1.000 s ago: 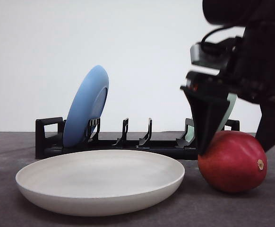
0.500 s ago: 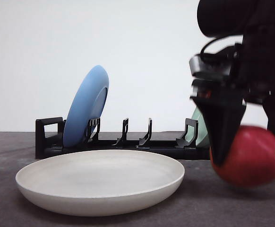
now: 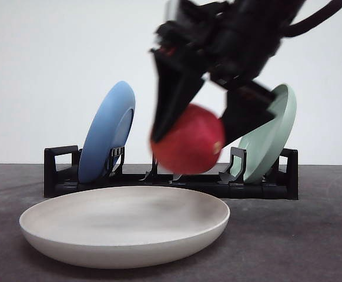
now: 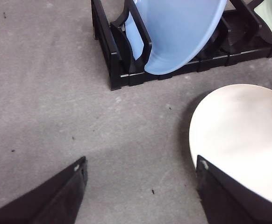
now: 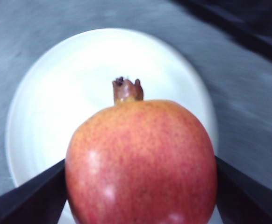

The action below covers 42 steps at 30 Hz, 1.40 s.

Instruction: Place pomegranate in white plate

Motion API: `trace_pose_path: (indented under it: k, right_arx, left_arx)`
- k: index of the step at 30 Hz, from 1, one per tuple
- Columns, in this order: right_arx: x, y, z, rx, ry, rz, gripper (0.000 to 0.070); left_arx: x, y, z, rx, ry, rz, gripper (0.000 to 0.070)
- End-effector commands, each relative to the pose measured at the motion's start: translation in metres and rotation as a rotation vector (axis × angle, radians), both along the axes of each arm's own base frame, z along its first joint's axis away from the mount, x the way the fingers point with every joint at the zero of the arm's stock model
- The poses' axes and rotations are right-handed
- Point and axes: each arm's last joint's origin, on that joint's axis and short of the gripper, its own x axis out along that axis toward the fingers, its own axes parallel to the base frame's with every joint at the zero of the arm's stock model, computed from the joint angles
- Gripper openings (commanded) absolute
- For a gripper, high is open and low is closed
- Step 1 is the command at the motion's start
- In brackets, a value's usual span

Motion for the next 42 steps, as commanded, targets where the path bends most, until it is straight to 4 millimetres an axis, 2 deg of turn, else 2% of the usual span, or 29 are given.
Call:
trace_pose_path:
  k: [1,10,26,33,36,39,42]
  right_arx:
    - [0.000,0.013,-0.004,0.003,-0.026,0.054,0.0458]
    - [-0.003,0.043,-0.028,0.021,-0.049,0.117,0.0459]
    - [0.000,0.050,-0.051,-0.023,-0.004,0.117,0.0474]
    - [0.000,0.050,-0.051,-0.024,0.000,0.114,0.0578]
    - [0.001,0.050,-0.047,-0.011,0.006,0.098,0.0590]
    - [0.002,0.047,-0.035,0.025,0.004,0.099,0.0620]
    - [0.000,0.042,-0.020,0.047,-0.027,0.104,0.0619]
  left_arx:
    - [0.001,0.000,0.004,-0.007,-0.012,-0.003,0.0435]
    - [0.001,0.000,0.004,-0.007,-0.012,-0.003,0.0435]
    - [0.001,0.000,0.004,-0.007,-0.012,-0.003,0.0435]
    - [0.001,0.000,0.004,-0.007,-0.012,-0.003,0.0435]
    - [0.001,0.000,0.004,-0.007,-0.012,-0.003,0.0435]
    - [0.001,0.000,0.004,-0.007,-0.012,-0.003,0.0435]
    - [0.001,0.000,0.003,-0.007,-0.012,-0.003,0.0435]
